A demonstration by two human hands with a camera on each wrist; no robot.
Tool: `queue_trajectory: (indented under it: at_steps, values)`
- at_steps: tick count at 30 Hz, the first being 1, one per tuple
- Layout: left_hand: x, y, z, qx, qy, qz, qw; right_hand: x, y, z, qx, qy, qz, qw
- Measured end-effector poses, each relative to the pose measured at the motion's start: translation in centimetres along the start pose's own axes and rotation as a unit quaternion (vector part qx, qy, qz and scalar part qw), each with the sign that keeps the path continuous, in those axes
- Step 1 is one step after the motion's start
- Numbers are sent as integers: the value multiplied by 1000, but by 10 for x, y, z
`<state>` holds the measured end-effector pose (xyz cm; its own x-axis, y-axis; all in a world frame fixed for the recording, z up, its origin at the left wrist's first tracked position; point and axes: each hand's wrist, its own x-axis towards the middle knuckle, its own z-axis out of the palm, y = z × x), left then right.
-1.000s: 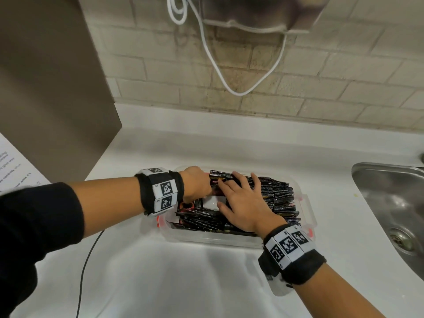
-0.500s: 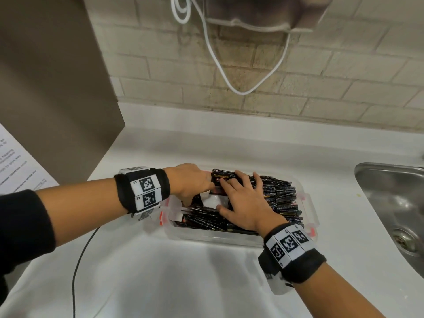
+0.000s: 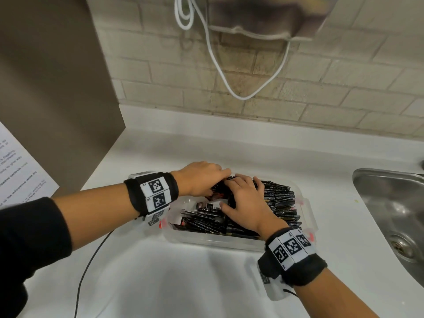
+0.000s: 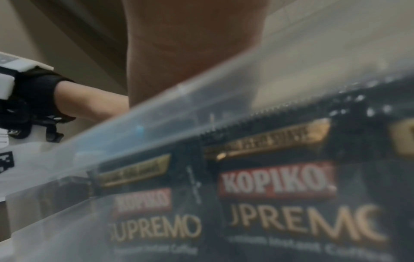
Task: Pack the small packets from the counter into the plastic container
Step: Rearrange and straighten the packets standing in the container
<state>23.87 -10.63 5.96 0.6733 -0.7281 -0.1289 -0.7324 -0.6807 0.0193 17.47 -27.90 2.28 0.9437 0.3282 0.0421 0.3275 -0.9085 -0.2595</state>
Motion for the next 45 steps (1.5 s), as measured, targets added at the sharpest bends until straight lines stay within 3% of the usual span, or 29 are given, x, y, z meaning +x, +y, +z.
queue_trajectory:
  at_steps: [8,17,22,27,34,39,45]
  values:
    - [11,22,5,12,31,-52,998,0,-2,-8,55,77,31,995]
    - [20,27,4,-22,18,-93,995,-5,-1,-11,67,85,24,994]
    - [18,23,6,38,13,-121,992,-8,0,-10,29,45,8,999]
    - [17,22,10,-51,-1,-119,992,-8,0,-10,-48,-4,18,999]
    - [9,14,3,-177,14,-116,977,-2,-3,-13,-13,-4,18,1000]
    - [4,8,5,-168,38,-131,976,3,-5,-9,-51,-87,-35,994]
    - [3,4,9,-211,46,-135,967,0,-4,-1,-100,-149,-20,984]
